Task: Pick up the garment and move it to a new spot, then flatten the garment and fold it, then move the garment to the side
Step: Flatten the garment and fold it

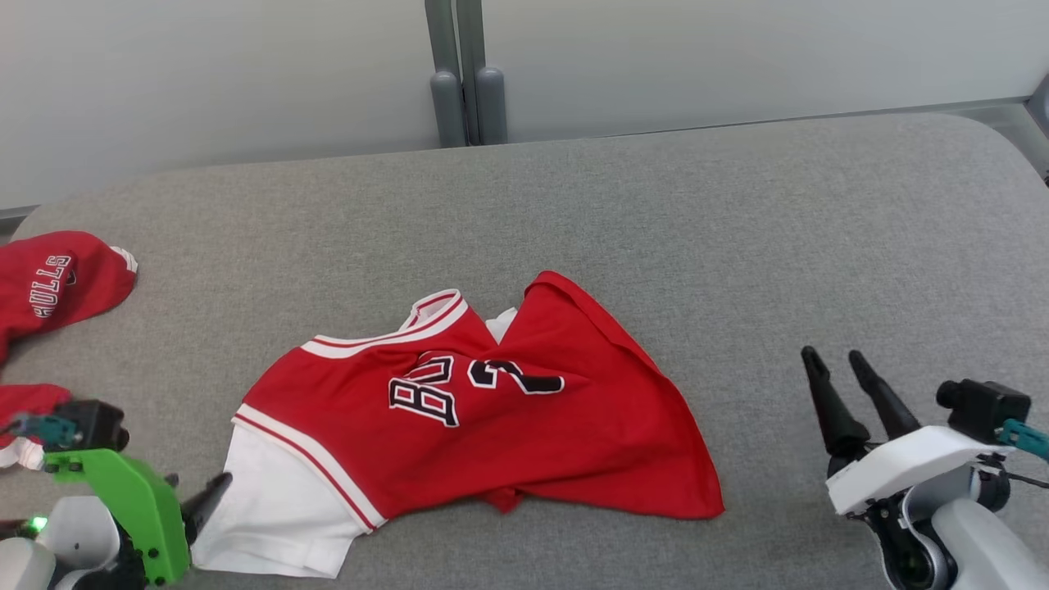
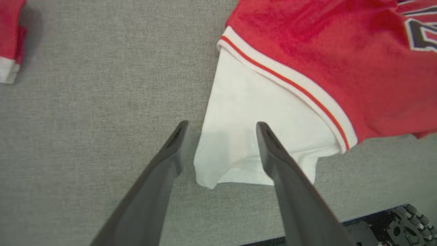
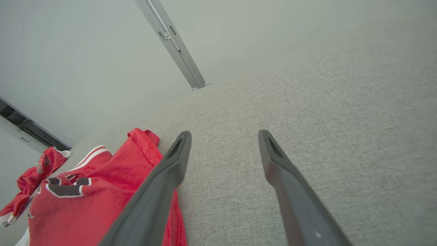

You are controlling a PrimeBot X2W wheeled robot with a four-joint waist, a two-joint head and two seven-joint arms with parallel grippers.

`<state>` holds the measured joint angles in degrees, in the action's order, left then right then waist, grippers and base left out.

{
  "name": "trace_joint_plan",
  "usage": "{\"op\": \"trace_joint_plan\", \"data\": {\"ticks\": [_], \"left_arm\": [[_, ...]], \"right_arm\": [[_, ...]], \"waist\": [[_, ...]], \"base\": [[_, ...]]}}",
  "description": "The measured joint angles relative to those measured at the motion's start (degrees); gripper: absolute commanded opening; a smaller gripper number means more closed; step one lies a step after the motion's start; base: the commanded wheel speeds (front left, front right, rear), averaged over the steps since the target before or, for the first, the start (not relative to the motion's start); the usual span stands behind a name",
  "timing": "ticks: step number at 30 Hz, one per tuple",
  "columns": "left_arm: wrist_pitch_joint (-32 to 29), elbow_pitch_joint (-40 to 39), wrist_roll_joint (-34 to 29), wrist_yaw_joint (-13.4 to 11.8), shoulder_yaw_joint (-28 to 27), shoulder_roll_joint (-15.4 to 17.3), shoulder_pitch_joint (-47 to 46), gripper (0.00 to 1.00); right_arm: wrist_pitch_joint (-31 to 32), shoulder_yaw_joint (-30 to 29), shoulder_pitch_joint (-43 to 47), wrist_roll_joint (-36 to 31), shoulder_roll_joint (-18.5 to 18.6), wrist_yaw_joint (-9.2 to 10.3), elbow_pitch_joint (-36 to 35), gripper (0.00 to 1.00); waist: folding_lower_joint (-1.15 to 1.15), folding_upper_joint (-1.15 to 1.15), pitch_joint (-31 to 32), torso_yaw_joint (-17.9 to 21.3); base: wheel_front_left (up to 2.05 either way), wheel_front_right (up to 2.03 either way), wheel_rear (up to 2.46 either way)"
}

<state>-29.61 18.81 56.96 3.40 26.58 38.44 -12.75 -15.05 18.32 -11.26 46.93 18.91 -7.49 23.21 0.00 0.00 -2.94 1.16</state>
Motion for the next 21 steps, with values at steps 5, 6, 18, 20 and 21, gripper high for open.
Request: {"op": "trace_joint_plan", "data": {"ticks": [5, 6, 18, 20, 21], "left_arm": [[16.2, -8.3, -6.7, -4.8, -4.0, -0.3, 1.9, 1.0], [20.1, -9.5, -8.0, -6.4, -5.0, -1.1, 2.8, 1.0], [44.4, -14.7, -19.8, -15.3, -10.4, -11.2, 10.6, 1.0], [44.4, -15.5, -24.1, -15.6, -11.9, -13.7, 11.6, 1.0], [44.6, -16.1, -26.8, -15.5, -12.6, -14.7, 11.8, 1.0]], "right_arm": [[0.0, -8.7, 3.1, -5.0, -0.3, 0.0, -4.4, 1.0], [0.0, -10.3, 3.7, -6.4, -0.7, 0.0, -5.9, 1.0], [0.0, -9.9, 7.5, -15.9, -5.9, 0.0, -18.2, 1.0], [0.0, -9.3, 7.9, -16.4, -5.9, 0.0, -18.4, 1.0], [0.0, -8.6, 8.0, -16.5, -5.9, 0.0, -18.4, 1.0]], "waist": [[0.0, 0.0, 0.4, 0.2], [0.0, 0.0, 0.6, 0.3], [0.0, 0.0, 2.2, -0.2], [0.0, 0.0, 2.3, -0.5], [0.0, 0.0, 2.3, -0.7]], "base": [[0.0, 0.0, 0.0], [0.0, 0.0, 0.0], [0.0, 0.0, 0.0], [0.0, 0.0, 0.0], [0.0, 0.0, 0.0]]}}
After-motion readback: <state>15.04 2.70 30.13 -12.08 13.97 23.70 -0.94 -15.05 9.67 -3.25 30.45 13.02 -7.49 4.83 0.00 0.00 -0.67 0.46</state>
